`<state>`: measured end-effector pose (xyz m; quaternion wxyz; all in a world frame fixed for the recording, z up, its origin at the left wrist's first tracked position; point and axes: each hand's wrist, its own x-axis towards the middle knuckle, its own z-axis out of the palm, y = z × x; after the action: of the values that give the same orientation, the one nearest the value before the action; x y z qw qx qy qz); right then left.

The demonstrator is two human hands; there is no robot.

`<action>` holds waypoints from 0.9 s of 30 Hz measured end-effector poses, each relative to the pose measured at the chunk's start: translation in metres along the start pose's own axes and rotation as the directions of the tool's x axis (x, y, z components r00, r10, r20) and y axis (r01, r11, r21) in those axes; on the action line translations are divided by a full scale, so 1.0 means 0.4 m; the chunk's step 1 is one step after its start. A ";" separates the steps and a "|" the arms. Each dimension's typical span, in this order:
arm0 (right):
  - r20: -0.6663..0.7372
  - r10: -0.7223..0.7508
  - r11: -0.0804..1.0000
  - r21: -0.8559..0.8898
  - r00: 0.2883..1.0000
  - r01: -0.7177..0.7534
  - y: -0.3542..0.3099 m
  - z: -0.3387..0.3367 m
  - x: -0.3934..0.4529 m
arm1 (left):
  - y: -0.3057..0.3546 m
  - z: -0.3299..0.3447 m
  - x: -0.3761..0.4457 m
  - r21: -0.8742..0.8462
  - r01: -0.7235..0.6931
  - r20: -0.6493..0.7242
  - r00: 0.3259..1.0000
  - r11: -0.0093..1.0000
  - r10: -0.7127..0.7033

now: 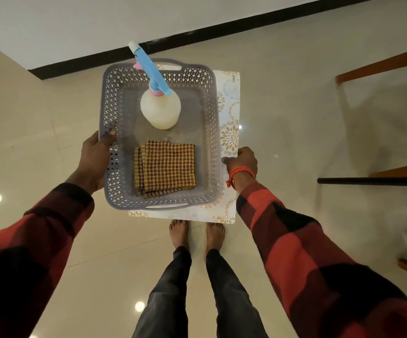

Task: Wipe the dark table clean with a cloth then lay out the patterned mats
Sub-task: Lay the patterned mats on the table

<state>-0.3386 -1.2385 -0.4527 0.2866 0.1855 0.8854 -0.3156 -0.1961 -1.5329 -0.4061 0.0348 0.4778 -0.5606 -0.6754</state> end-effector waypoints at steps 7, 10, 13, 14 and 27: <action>0.042 -0.305 0.945 -0.110 0.951 0.308 -0.075 -0.106 -0.111 | 0.003 0.004 -0.011 -0.002 0.016 -0.007 1.000 1.000 -0.016; -0.052 -0.423 0.894 -0.186 0.905 0.408 -0.107 -0.176 -0.181 | 0.012 0.014 -0.022 -0.028 0.020 -0.012 1.000 0.999 -0.021; -0.105 -0.502 0.853 -0.220 0.858 0.473 -0.134 -0.241 -0.251 | 0.022 0.022 -0.031 -0.063 0.019 -0.020 1.000 0.998 -0.021; -0.117 -0.519 0.841 -0.244 0.847 0.482 -0.144 -0.261 -0.276 | 0.023 0.025 -0.032 -0.073 0.020 -0.020 1.000 0.997 -0.022; -0.114 -0.515 0.782 -0.468 0.849 0.412 -0.157 -0.352 -0.456 | -0.038 0.081 -0.001 0.000 0.094 -0.036 0.995 0.996 -0.094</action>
<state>-0.2856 -1.2176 -0.2206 0.1258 -0.0706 0.9780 -0.1509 -0.2104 -1.5037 -0.4207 0.0127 0.5158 -0.5373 -0.6671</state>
